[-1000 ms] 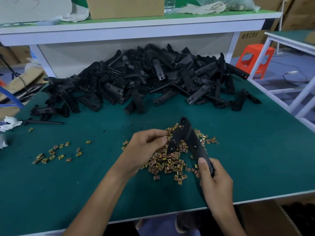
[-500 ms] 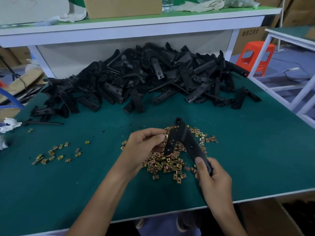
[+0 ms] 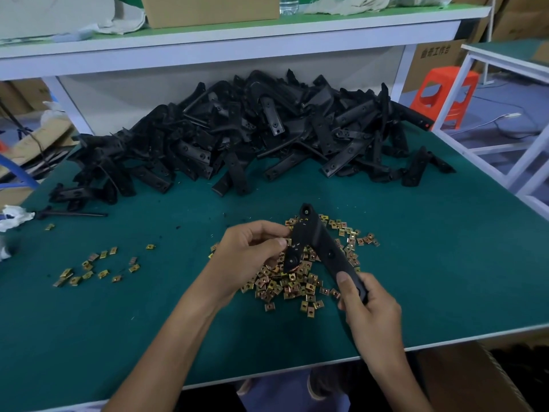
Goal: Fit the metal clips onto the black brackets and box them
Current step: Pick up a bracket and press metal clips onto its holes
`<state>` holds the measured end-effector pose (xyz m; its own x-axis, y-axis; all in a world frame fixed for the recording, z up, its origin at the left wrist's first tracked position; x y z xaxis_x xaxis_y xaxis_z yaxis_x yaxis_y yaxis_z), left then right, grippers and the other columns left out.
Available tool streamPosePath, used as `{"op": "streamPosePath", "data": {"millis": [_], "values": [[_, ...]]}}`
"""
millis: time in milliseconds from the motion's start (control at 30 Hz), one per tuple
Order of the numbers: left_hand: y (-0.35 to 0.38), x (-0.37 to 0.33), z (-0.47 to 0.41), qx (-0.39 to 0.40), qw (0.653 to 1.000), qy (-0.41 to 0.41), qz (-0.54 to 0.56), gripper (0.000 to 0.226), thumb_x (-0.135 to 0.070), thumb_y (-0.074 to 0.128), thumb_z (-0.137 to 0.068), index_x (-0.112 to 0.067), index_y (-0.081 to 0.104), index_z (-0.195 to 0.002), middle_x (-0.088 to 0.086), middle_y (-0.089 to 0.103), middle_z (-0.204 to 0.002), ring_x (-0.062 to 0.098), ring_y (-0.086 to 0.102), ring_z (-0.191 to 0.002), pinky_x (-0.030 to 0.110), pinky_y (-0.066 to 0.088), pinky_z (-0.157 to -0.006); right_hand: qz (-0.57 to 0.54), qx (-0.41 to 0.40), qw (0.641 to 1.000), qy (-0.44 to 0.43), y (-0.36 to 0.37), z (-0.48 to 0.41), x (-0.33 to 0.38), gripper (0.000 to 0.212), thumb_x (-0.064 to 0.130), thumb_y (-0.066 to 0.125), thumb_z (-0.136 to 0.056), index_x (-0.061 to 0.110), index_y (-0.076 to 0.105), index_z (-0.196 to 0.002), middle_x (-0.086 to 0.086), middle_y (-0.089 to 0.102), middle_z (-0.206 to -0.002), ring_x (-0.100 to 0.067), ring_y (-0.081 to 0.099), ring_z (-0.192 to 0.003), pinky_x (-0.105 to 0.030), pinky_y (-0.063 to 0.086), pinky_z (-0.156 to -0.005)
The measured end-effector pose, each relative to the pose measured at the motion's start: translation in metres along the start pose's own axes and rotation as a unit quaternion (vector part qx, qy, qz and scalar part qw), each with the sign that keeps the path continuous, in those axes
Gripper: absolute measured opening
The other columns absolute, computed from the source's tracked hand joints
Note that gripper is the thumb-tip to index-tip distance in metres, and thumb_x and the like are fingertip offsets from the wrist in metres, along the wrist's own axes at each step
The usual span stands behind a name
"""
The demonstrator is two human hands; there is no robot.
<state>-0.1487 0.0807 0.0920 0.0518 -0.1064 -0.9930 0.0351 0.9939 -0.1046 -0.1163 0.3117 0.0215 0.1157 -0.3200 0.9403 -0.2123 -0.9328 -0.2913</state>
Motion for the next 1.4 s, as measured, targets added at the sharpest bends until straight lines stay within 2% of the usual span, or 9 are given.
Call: {"op": "streamPosePath", "data": {"millis": [167,333,467,533,700,833,1000,1233,1400], "values": [[-0.001,-0.009,-0.001,0.041,0.995,0.035,-0.079,0.038,-0.011,0.070,-0.092,-0.037,0.062,-0.120,-0.002,0.068,-0.075,0.015,0.054,-0.070,0.025,0.046,-0.067,0.005,0.011,1.000,-0.007,0.002,0.000,0.002,0.042,0.067,0.052,-0.086,0.027,0.061,-0.077,0.003,0.061,-0.060,-0.005,0.048,-0.047,-0.020,0.035,-0.045],[-0.007,-0.011,-0.004,0.086,0.990,0.030,-0.107,0.044,-0.017,0.073,-0.087,-0.037,0.058,-0.123,-0.001,0.069,-0.077,0.012,0.054,-0.070,0.022,0.046,-0.065,0.005,0.023,1.000,-0.006,0.004,-0.001,0.004,0.039,0.067,0.053,-0.085,0.030,0.061,-0.075,0.004,0.061,-0.059,-0.004,0.048,-0.047,-0.018,0.035,-0.045],[-0.009,-0.006,-0.004,0.080,0.994,0.021,-0.072,0.044,-0.021,0.072,-0.081,-0.033,0.060,-0.121,0.000,0.067,-0.075,0.014,0.057,-0.073,0.029,0.047,-0.073,-0.011,0.030,0.999,0.002,0.005,-0.001,0.002,0.042,0.068,0.052,-0.084,0.028,0.062,-0.078,0.003,0.060,-0.059,-0.004,0.046,-0.046,-0.020,0.035,-0.045],[-0.009,-0.004,-0.004,0.076,0.995,0.021,-0.067,0.042,-0.020,0.072,-0.081,-0.031,0.061,-0.120,0.000,0.065,-0.074,0.014,0.056,-0.072,0.029,0.046,-0.073,-0.011,0.031,0.999,0.004,0.005,-0.001,0.002,0.042,0.068,0.053,-0.084,0.027,0.061,-0.076,0.003,0.060,-0.058,-0.004,0.046,-0.046,-0.020,0.035,-0.045],[-0.005,-0.010,-0.001,0.090,0.986,0.056,-0.131,0.040,-0.010,0.070,-0.089,-0.034,0.058,-0.119,0.002,0.071,-0.077,0.008,0.053,-0.063,0.017,0.043,-0.061,-0.020,0.028,0.999,0.014,0.004,-0.004,-0.002,0.034,0.061,0.057,-0.090,0.030,0.062,-0.076,0.001,0.060,-0.058,-0.004,0.046,-0.046,-0.025,0.037,-0.048],[-0.009,-0.005,-0.001,0.072,0.993,0.043,-0.078,0.041,-0.010,0.071,-0.090,-0.033,0.059,-0.122,0.002,0.071,-0.077,0.012,0.057,-0.069,0.024,0.047,-0.067,-0.034,0.049,0.998,0.022,0.006,-0.004,-0.001,0.043,0.069,0.053,-0.084,0.028,0.061,-0.075,-0.001,0.059,-0.057,-0.007,0.045,-0.045,-0.027,0.037,-0.049],[-0.017,-0.001,-0.003,0.028,0.999,0.032,-0.016,0.038,-0.015,0.071,-0.082,-0.025,0.064,-0.118,0.005,0.069,-0.075,0.015,0.061,-0.070,0.023,0.053,-0.069,-0.028,0.052,0.998,0.020,0.006,-0.002,-0.001,0.040,0.061,0.061,-0.091,0.026,0.060,-0.071,0.003,0.056,-0.053,-0.003,0.044,-0.045,-0.025,0.035,-0.050],[-0.012,0.001,0.000,0.045,0.999,0.023,-0.011,0.040,-0.018,0.071,-0.080,-0.025,0.063,-0.119,0.005,0.067,-0.073,0.013,0.058,-0.068,0.022,0.050,-0.067,-0.029,0.049,0.998,0.022,0.006,-0.003,-0.002,0.044,0.068,0.054,-0.083,0.026,0.060,-0.072,0.002,0.058,-0.054,-0.004,0.045,-0.046,-0.027,0.036,-0.049],[-0.012,0.000,0.002,0.045,0.998,0.034,-0.036,0.037,-0.004,0.070,-0.090,-0.026,0.063,-0.120,0.001,0.069,-0.073,0.011,0.059,-0.069,0.020,0.050,-0.068,-0.014,0.046,0.999,0.019,0.006,-0.003,-0.002,0.044,0.070,0.053,-0.083,0.027,0.060,-0.073,0.004,0.057,-0.053,-0.004,0.045,-0.044,-0.025,0.035,-0.046]]}}
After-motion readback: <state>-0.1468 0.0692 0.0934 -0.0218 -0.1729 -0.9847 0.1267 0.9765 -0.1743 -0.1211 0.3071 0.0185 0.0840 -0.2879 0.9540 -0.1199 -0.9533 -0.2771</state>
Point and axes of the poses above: each hand's wrist, its own z-axis away from the middle knuckle, its own y-axis out of the palm, x = y × z, the point moved 8 cm from there along -z, towards the middle knuckle
